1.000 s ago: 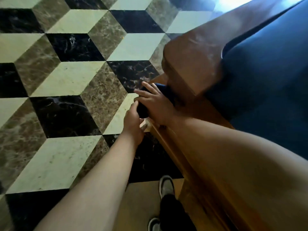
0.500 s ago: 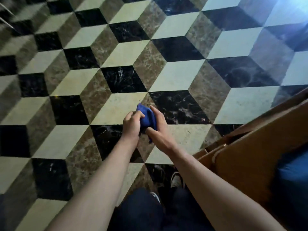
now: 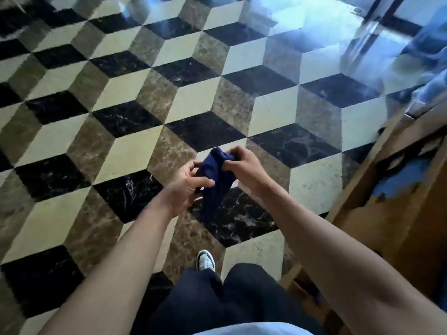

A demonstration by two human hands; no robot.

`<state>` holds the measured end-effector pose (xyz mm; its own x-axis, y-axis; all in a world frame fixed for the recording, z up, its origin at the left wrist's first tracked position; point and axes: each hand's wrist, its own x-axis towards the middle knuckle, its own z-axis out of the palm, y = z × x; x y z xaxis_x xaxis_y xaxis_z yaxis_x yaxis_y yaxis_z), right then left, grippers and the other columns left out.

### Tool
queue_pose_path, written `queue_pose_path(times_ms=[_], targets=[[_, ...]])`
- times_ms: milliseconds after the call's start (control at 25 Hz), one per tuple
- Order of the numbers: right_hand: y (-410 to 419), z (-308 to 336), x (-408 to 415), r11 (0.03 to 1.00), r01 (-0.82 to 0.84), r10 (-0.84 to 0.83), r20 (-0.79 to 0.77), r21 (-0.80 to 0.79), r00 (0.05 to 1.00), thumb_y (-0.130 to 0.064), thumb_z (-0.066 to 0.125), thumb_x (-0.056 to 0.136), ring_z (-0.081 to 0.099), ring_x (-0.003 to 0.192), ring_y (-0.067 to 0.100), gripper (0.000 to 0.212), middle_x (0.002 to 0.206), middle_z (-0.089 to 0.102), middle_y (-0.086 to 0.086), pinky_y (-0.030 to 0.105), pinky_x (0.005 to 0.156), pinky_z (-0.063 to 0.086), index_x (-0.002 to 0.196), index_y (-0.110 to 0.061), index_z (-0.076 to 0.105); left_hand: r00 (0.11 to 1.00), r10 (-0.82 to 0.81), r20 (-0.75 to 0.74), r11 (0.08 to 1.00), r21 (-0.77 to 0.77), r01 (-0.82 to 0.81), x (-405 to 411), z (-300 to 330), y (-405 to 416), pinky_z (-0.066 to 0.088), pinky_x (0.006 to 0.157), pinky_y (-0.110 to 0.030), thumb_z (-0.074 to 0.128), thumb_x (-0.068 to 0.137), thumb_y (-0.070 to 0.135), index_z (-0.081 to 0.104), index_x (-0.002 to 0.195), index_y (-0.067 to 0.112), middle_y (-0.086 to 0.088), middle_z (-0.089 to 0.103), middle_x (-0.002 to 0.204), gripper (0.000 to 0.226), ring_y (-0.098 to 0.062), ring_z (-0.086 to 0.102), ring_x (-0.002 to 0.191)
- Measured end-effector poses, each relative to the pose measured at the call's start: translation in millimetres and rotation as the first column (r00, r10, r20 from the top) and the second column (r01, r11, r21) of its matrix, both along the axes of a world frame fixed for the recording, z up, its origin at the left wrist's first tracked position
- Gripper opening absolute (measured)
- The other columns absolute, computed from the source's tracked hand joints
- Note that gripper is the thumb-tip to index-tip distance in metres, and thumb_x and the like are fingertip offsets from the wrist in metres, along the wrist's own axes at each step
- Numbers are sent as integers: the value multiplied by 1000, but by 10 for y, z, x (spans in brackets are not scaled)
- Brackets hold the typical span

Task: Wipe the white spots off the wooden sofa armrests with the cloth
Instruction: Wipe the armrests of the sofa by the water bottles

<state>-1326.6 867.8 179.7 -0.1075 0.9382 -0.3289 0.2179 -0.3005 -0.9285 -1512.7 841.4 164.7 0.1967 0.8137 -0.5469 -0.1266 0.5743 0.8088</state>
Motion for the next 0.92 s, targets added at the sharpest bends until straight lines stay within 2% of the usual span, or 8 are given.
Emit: queue_pose_path(times_ms=[80,200,280,400,520,680,800,920], targets=[[422,91,364,994,104,-104,31,-20,994,2,71,77,58,63,7,28,75,59,-2,24,52,47,81,-21,56,984,-160,-83,987,-20,159,236,15,702,62,69,-36,76,77,-12,63,116,9,-7,81,100,46,-28,76,96],[1038,96,1123,964,265,-266,85,19,960,-4,75,81,58,76,15,24,87,63,5,32,66,49,96,-14,59,930,-329,-164,940,36,339,936,39,1739,65,72,-43,85,72,-1,75,104,9,-11,82,96,34,-38,76,96],[1444,39,1693,920,391,-392,61,38,918,-8,78,84,63,84,17,28,98,69,12,35,75,53,108,-7,63,925,-336,-180,932,77,354,1500,45,2361,62,84,-54,90,64,13,79,97,9,-19,81,98,35,-43,75,98],[2037,-78,2596,852,523,-518,-107,29,849,-5,75,89,64,82,18,21,96,68,12,29,69,54,103,-10,61,940,-308,-145,933,150,328,2505,29,3257,59,89,-57,92,63,14,80,90,12,-22,79,99,31,-45,74,97],[2503,-47,3271,780,625,-604,-260,-1,753,-4,68,96,64,83,19,20,95,65,10,30,67,55,95,-15,52,965,-262,-19,962,78,263,3372,100,3912,59,90,-57,90,70,15,76,108,5,-25,78,108,42,-49,72,102],[3204,142,4136,669,742,-729,-165,35,664,-1,60,99,59,84,24,21,95,62,17,35,69,52,93,-18,49,879,-450,161,877,-107,468,4310,79,4646,64,71,-45,80,76,6,69,123,-1,-26,76,114,49,-40,76,98],[3906,264,4879,687,708,-718,8,162,696,-4,59,97,60,88,23,23,98,64,8,53,81,53,95,-25,50,831,-513,217,814,-186,551,5090,-8,5277,64,62,-37,72,71,-6,66,122,-5,-25,77,109,52,-33,79,85],[4603,332,5556,685,673,-718,101,279,689,-4,61,90,63,89,14,36,93,66,-7,43,79,54,98,-39,54,820,-511,257,796,-219,565,5896,-177,6020,64,79,-45,66,72,-2,62,125,-3,-25,75,114,53,-34,76,88]])
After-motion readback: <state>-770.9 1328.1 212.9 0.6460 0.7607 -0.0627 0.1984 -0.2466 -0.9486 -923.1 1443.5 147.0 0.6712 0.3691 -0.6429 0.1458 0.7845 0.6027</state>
